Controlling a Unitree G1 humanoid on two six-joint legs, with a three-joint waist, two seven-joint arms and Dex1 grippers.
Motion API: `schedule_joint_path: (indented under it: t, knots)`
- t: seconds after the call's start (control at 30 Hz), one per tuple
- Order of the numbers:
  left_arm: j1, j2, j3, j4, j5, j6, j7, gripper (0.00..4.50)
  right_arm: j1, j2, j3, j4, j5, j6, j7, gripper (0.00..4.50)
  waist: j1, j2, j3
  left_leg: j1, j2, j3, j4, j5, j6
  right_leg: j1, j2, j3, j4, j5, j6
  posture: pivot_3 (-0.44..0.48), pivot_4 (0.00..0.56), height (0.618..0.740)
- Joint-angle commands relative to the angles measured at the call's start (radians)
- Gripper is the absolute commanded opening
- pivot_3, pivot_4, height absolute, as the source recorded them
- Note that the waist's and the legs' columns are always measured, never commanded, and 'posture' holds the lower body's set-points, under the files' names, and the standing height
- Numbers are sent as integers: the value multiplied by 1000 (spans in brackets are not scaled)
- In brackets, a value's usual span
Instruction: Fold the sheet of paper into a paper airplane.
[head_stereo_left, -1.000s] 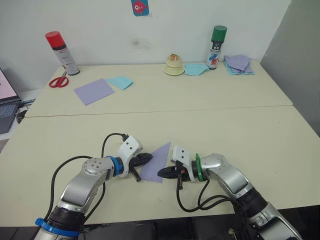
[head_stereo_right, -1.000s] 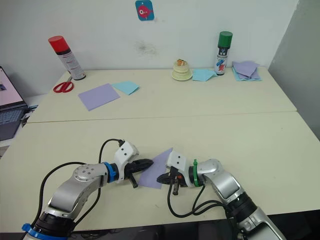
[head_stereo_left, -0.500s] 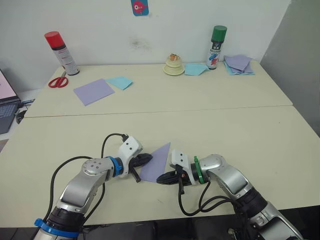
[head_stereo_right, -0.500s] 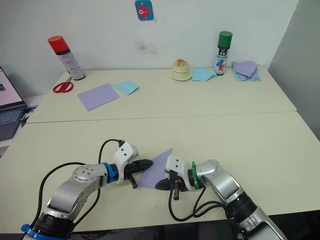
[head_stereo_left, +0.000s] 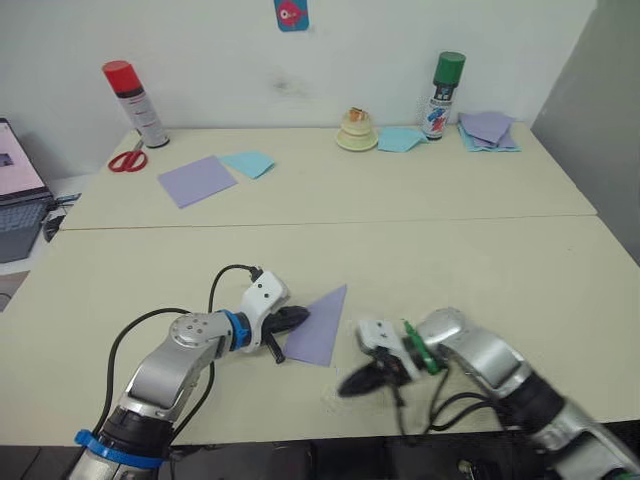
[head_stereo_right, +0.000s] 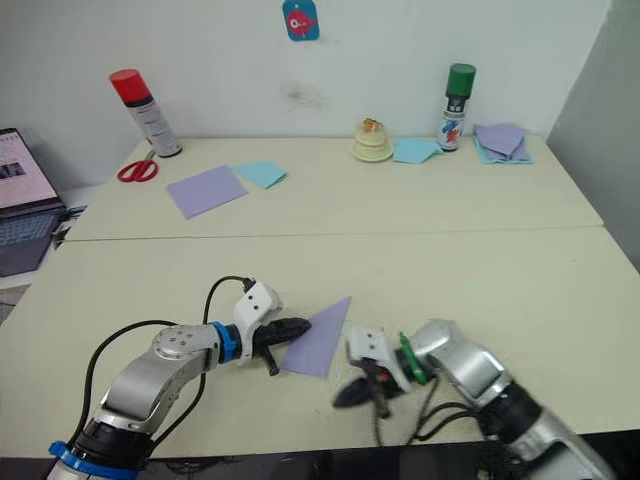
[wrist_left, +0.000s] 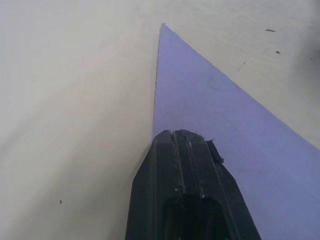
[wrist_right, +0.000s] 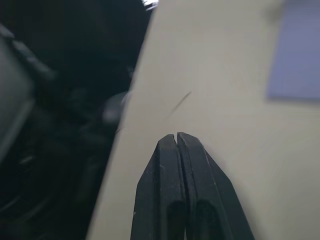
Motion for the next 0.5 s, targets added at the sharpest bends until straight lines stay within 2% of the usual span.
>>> schedule_joint_path:
  t: [0.03, 0.2, 0.37, 0.47, 0.5]
  knots:
    - [14, 2, -35, 76, 40, 20, 3, 0, -3, -15, 21, -6, 41, 54, 55, 42, 0, 0, 0, 0, 0, 0, 0, 0, 0, 0, -1, 0, 0, 0, 0, 0, 150, 740]
    - [6, -2, -37, 90, 43, 9, 1, 0, -28, 3, -39, -23, 70, 68, 17, 42, 1, 0, 0, 0, 0, -1, 0, 0, 0, 0, -5, 0, 0, 0, 0, 0, 150, 740]
    - [-4, -6, -26, 99, 37, 2, -3, 0, -58, 94, -200, -43, 145, 121, -132, 42, 1, 0, 1, -1, 0, 0, 0, 0, 0, -1, -5, 0, 0, 1, 1, 0, 150, 740]
    - [-7, -20, 20, 71, -21, 13, -19, 0, -54, 116, -270, -68, 162, 135, -212, 42, 6, 0, 2, -1, -1, 0, 0, 0, 0, -1, -5, 0, 0, 1, 2, 0, 150, 740]
    - [-22, -24, 71, 40, -88, 37, -40, 0, -50, 133, -317, -84, 179, 150, -263, 201, 6, -1, 2, -2, -1, 0, 0, 0, 0, -1, -5, 0, 0, 1, 2, 0, 150, 740]
